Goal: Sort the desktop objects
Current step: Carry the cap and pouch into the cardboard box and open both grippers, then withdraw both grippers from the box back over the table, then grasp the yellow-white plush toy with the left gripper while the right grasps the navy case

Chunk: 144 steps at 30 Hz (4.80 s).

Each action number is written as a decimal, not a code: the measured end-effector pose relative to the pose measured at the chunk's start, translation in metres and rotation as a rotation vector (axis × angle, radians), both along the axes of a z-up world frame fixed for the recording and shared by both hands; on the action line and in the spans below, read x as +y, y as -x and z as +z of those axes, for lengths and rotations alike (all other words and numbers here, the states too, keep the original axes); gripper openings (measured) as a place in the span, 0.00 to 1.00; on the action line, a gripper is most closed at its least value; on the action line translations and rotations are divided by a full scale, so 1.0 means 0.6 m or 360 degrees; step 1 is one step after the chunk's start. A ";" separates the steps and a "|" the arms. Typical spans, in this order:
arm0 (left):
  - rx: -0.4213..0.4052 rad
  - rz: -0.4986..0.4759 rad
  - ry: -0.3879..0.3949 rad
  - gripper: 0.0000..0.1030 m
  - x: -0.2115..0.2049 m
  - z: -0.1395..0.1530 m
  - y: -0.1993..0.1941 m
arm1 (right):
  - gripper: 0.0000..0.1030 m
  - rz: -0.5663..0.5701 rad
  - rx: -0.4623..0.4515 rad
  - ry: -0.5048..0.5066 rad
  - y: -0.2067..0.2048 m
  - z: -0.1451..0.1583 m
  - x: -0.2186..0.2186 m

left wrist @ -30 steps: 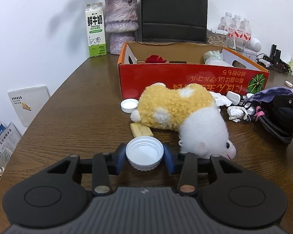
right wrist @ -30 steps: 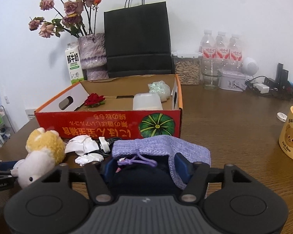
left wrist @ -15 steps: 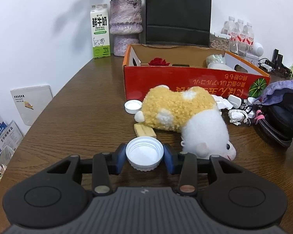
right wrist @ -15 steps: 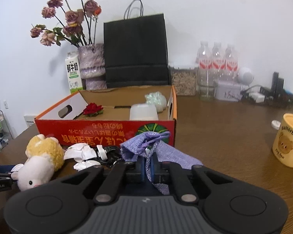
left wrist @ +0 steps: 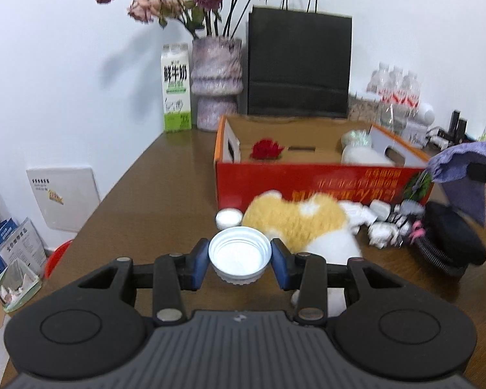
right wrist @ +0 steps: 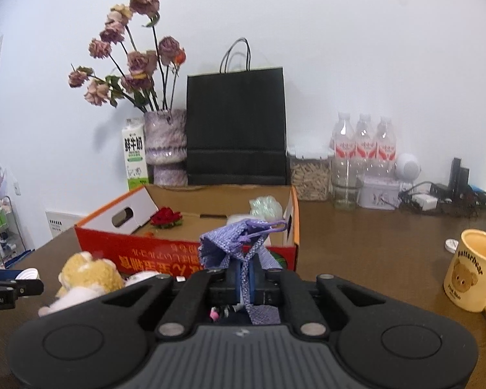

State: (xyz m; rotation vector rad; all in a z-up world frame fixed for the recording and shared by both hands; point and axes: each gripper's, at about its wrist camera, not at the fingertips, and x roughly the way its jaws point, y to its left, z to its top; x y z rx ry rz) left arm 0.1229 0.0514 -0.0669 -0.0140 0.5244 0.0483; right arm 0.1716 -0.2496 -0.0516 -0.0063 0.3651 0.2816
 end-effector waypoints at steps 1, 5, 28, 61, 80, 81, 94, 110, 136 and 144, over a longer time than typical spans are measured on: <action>-0.0016 -0.0007 0.0002 0.40 -0.003 0.006 -0.001 | 0.03 0.0003 -0.0012 -0.0005 0.000 0.004 0.001; -0.0086 -0.0033 0.0000 0.40 -0.015 0.031 -0.009 | 0.03 0.0016 -0.0069 -0.0009 -0.005 0.020 0.011; -0.0282 -0.0099 0.0075 0.40 -0.037 0.118 -0.196 | 0.03 0.0182 -0.0221 -0.0046 -0.158 0.086 0.143; 0.0091 -0.0129 0.0030 0.63 -0.026 0.011 -0.345 | 0.15 0.0274 0.0444 -0.0046 -0.324 -0.042 0.197; 0.0004 -0.0025 0.0038 1.00 -0.014 0.033 -0.321 | 1.00 0.0221 0.0375 0.0046 -0.305 -0.006 0.159; 0.0003 -0.0026 0.0038 1.00 -0.014 0.033 -0.321 | 1.00 0.0223 0.0373 0.0052 -0.305 -0.006 0.159; -0.0033 -0.0017 0.0027 1.00 -0.017 0.041 -0.304 | 1.00 0.0205 0.0338 0.0063 -0.294 0.005 0.156; -0.0103 0.0007 -0.0010 1.00 -0.040 0.062 -0.211 | 1.00 0.0180 0.0238 0.0093 -0.214 0.032 0.130; 0.0060 -0.0010 0.0045 1.00 -0.082 -0.008 -0.030 | 1.00 0.0040 0.0318 0.0066 -0.010 -0.032 0.013; 0.0064 -0.0039 0.0023 1.00 -0.098 -0.007 -0.022 | 1.00 -0.0008 0.0363 0.0030 0.012 -0.053 -0.002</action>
